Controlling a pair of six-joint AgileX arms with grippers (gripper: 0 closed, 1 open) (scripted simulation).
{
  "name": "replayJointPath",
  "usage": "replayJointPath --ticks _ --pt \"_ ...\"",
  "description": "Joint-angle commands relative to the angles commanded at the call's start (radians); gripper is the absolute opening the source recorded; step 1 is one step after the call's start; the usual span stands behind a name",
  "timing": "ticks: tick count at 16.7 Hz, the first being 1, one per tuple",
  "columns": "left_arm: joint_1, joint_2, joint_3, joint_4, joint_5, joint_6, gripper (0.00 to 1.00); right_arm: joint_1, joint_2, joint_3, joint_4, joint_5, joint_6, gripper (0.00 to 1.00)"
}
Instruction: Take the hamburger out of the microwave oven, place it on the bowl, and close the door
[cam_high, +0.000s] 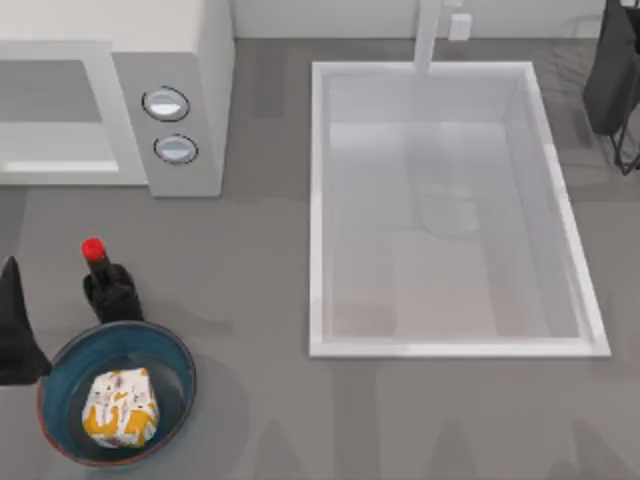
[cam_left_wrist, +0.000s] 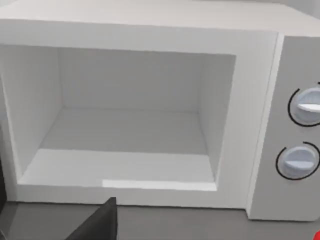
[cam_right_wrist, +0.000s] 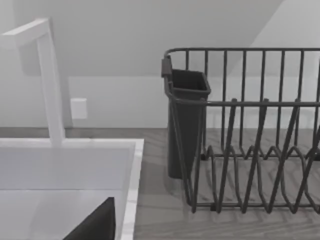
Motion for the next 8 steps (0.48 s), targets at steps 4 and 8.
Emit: replayJointPath --ticks 4,8 --pt "0.031 -0.024 -0.010 0.025 0.002 0.046 1.00 0.000 0.000 0.000 0.000 0.000 0.000 1.00" --pt "0.031 -0.024 -0.010 0.025 0.002 0.046 0.92 0.000 0.000 0.000 0.000 0.000 0.000 1.00"
